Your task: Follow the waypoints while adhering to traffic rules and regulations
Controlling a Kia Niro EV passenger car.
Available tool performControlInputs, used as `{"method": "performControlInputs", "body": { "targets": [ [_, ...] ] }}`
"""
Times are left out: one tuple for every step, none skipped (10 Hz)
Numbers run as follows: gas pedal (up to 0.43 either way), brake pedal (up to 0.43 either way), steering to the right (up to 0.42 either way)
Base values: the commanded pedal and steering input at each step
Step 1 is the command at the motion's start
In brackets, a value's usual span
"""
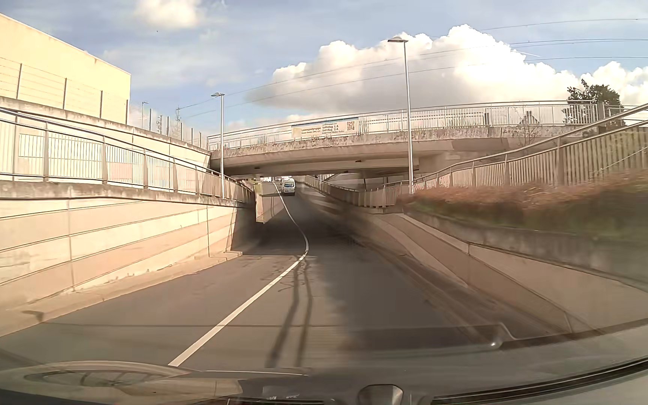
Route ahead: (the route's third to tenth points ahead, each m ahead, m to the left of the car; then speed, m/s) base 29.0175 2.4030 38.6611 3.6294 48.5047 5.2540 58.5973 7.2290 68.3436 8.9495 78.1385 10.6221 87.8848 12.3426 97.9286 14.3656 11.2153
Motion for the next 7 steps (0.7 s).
{"method": "performControlInputs", "body": {
  "targets": [
    [0.079, 0.000, -0.008],
    [0.079, 0.000, -0.008],
    [0.079, 0.000, -0.009],
    [0.079, 0.000, -0.010],
    [0.079, 0.000, -0.012],
    [0.079, 0.000, -0.014],
    [0.079, 0.000, -0.014]
  ]
}}
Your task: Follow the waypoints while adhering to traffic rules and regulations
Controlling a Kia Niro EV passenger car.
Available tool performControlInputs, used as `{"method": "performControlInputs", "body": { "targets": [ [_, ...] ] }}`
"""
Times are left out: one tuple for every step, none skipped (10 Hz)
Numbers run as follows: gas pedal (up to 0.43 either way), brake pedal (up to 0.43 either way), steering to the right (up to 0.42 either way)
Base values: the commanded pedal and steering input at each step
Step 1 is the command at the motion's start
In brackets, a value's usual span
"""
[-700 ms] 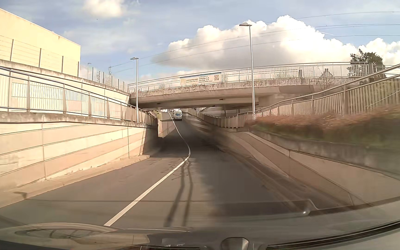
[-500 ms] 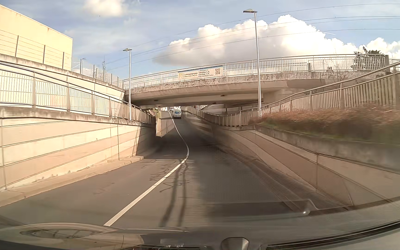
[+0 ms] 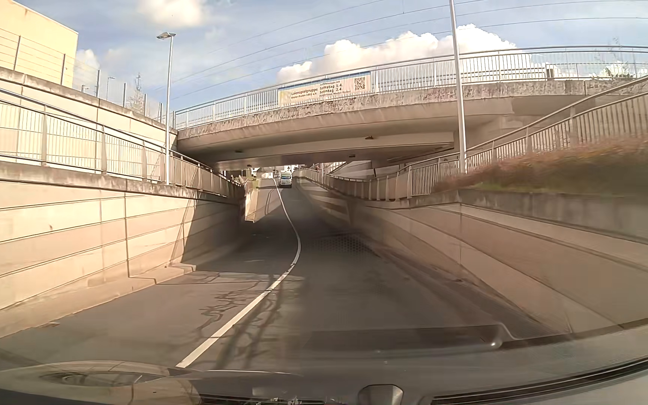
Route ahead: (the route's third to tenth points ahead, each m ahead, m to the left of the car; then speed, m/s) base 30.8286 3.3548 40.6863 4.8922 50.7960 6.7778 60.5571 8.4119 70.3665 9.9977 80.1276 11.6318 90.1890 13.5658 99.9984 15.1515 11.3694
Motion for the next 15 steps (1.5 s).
{"method": "performControlInputs", "body": {
  "targets": [
    [0.079, 0.000, -0.015],
    [0.079, 0.000, -0.016],
    [0.079, 0.000, -0.016],
    [0.079, 0.000, -0.017],
    [0.079, 0.000, -0.019],
    [0.079, 0.000, -0.019],
    [0.079, 0.000, -0.020],
    [0.079, 0.000, -0.021],
    [0.079, 0.000, -0.021],
    [0.079, 0.000, -0.021],
    [0.087, 0.000, -0.021],
    [0.087, 0.000, -0.021],
    [0.098, 0.000, -0.022],
    [0.098, 0.000, -0.024],
    [0.110, 0.000, -0.025]
  ]
}}
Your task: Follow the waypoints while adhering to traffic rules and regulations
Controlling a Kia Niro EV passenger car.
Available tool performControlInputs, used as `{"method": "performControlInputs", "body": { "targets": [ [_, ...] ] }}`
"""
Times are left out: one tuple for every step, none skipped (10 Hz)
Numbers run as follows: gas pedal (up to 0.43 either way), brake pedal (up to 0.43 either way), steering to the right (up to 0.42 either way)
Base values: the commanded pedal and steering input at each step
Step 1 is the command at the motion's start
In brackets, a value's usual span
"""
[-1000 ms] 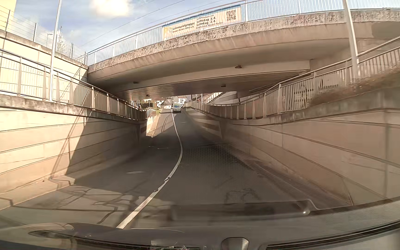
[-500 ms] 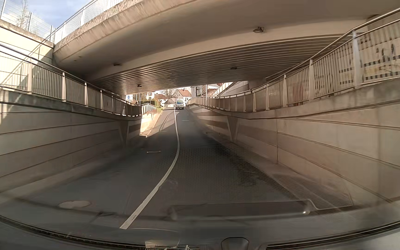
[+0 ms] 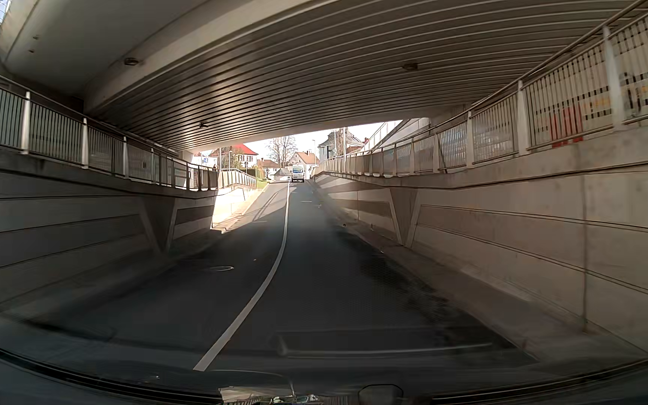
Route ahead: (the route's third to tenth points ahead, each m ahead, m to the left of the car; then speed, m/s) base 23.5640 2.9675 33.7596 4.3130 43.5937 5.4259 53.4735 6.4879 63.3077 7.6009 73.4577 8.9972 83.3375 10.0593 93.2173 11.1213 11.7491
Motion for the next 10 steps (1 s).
{"method": "performControlInputs", "body": {
  "targets": [
    [0.110, 0.000, -0.025],
    [0.110, 0.000, -0.025],
    [0.110, 0.000, -0.025],
    [0.110, 0.000, -0.025],
    [0.110, 0.000, -0.025],
    [0.110, 0.000, -0.025],
    [0.110, 0.000, -0.025],
    [0.110, 0.000, -0.025],
    [0.110, 0.000, -0.025],
    [0.110, 0.000, -0.024]
  ]
}}
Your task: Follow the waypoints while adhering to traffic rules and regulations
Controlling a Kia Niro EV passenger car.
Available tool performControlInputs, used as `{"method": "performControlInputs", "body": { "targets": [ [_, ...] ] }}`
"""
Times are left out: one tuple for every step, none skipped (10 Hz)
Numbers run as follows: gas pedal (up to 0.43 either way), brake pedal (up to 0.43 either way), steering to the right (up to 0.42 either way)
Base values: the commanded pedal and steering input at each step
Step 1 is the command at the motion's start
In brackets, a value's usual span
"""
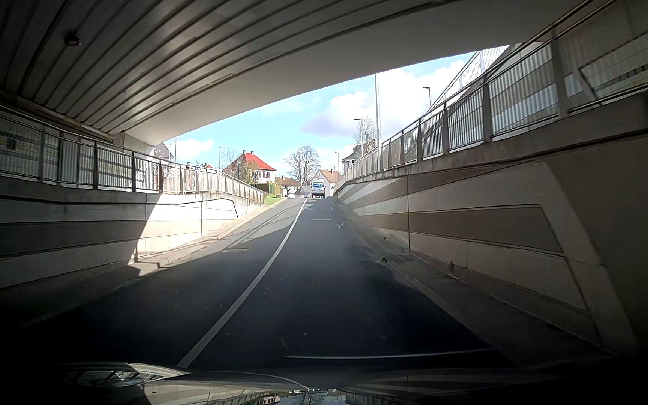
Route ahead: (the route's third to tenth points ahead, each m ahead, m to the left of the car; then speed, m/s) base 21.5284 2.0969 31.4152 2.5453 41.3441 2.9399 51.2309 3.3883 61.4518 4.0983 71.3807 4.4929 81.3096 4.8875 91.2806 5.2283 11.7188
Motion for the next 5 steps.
{"method": "performControlInputs", "body": {
  "targets": [
    [0.110, 0.000, -0.024],
    [0.110, 0.000, -0.024],
    [0.110, 0.000, -0.023],
    [0.110, 0.000, -0.022],
    [0.118, 0.000, -0.020]
  ]
}}
